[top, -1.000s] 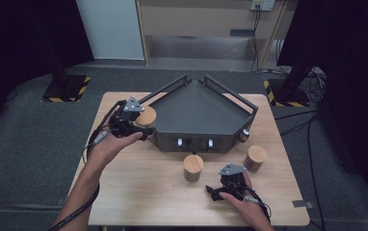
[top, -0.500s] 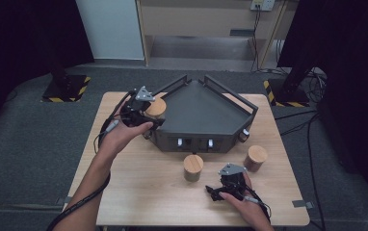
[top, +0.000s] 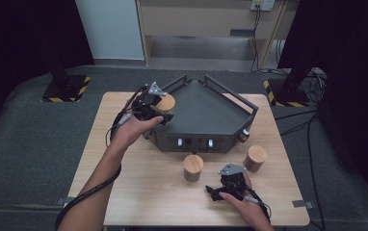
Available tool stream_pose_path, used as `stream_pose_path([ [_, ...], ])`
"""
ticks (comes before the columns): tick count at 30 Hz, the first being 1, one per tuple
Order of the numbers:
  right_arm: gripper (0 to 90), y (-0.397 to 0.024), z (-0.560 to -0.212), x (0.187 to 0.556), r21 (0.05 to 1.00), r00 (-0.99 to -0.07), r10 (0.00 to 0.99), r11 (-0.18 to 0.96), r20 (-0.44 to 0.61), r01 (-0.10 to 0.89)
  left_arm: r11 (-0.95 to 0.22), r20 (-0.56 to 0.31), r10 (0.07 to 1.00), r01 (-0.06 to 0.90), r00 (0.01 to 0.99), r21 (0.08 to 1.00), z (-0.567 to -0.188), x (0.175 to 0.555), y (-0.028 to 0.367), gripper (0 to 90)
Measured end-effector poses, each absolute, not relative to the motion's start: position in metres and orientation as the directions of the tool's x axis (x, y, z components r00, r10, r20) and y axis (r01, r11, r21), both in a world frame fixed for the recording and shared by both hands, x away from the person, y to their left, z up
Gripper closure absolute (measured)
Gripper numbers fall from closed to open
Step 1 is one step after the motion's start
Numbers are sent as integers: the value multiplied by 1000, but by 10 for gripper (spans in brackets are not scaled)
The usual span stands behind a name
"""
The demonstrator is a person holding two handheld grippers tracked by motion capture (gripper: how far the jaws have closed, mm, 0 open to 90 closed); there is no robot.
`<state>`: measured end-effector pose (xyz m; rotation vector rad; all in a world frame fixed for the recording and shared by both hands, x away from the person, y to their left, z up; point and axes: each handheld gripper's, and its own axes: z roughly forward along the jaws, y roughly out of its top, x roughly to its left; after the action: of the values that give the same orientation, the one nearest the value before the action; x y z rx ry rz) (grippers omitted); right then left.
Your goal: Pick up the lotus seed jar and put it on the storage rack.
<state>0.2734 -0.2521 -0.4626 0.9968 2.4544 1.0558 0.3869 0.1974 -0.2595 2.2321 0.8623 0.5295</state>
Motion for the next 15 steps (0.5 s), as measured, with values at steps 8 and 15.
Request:
stream_pose_path([
  [8, 7, -252, -463, 273, 724, -719, 695, 493, 7, 483, -528, 84, 707, 445, 702, 723, -273, 404, 197, 240],
  [15, 8, -252, -463, 273, 724, -719, 695, 493, 6, 482, -518, 82, 724, 461, 685, 720, -283, 412, 194, 240],
])
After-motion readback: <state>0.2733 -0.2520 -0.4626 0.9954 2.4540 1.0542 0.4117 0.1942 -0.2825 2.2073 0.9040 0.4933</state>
